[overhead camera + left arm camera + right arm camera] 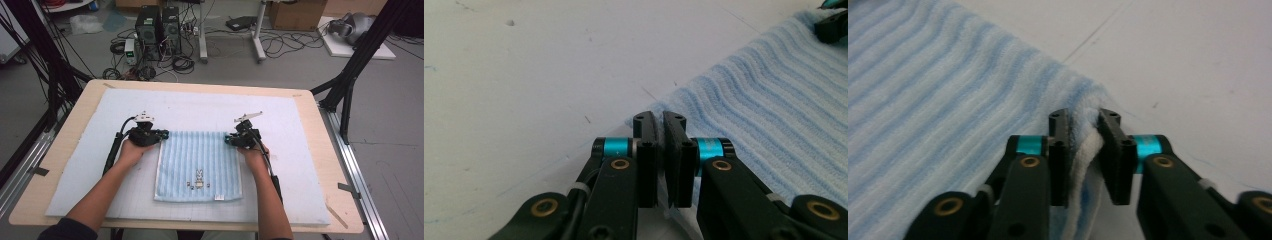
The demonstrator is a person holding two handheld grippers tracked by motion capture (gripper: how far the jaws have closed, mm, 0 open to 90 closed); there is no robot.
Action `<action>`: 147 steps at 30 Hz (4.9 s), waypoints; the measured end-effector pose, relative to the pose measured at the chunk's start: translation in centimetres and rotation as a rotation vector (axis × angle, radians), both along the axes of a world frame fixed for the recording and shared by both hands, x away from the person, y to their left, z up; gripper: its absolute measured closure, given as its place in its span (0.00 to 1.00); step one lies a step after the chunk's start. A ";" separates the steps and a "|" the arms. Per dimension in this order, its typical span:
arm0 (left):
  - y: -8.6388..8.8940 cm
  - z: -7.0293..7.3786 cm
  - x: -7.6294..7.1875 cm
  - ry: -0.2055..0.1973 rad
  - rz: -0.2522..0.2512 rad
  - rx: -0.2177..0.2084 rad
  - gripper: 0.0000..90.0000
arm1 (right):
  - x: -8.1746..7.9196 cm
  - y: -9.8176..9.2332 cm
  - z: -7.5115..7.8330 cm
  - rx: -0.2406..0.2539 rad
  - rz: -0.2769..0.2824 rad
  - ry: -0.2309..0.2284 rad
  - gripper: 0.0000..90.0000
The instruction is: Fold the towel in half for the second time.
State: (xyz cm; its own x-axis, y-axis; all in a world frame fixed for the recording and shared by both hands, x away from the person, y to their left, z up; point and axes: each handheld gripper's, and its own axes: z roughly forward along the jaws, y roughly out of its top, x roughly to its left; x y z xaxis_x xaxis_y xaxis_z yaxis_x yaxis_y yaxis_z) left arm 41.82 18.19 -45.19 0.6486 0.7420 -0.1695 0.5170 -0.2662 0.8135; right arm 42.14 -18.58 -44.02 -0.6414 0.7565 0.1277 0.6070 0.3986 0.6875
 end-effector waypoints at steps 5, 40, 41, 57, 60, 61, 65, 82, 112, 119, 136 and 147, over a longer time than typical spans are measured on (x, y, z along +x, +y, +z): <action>0.3 0.1 0.4 0.009 0.023 -0.037 0.95 | 0.5 -0.6 0.3 0.040 -0.022 0.016 0.90; 1.2 3.9 -3.7 -0.152 -0.056 -0.209 0.94 | -5.2 -2.3 3.8 0.118 0.003 -0.244 0.91; 1.3 3.8 -4.1 -0.160 -0.059 -0.211 0.94 | -5.8 -2.3 3.9 0.117 0.011 -0.252 0.91; 1.7 2.5 -11.2 -0.196 -0.131 -0.174 0.94 | -13.4 -2.2 2.3 0.118 0.025 -0.291 0.91; 1.4 2.1 -12.2 -0.196 -0.162 -0.160 0.94 | -14.5 -2.6 1.7 0.119 0.020 -0.283 0.91; 1.3 1.9 -12.4 -0.191 -0.163 -0.156 0.94 | -14.8 -2.6 1.5 0.115 0.018 -0.281 0.91; 1.3 1.5 -13.1 -0.175 -0.167 -0.156 0.94 | -15.6 -2.7 1.3 0.113 0.020 -0.276 0.91; 3.8 3.2 -12.9 -0.189 -0.075 -0.326 0.62 | -17.1 -5.2 2.4 0.265 -0.074 -0.316 0.68; 0.0 0.2 -8.2 -0.038 0.078 -0.089 0.96 | -11.8 -1.9 -0.4 0.083 -0.089 -0.172 0.93; -0.4 0.2 -7.3 -0.024 0.110 -0.042 0.87 | -11.1 -1.5 -0.7 0.002 -0.121 -0.207 0.81; 0.1 0.8 -10.3 -0.092 -0.127 -0.062 0.69 | -14.9 -0.3 -0.4 0.031 0.111 -0.213 0.58; 0.7 0.8 -10.4 -0.110 -0.045 0.002 0.62 | -14.6 -2.6 0.3 0.088 0.021 -0.243 0.42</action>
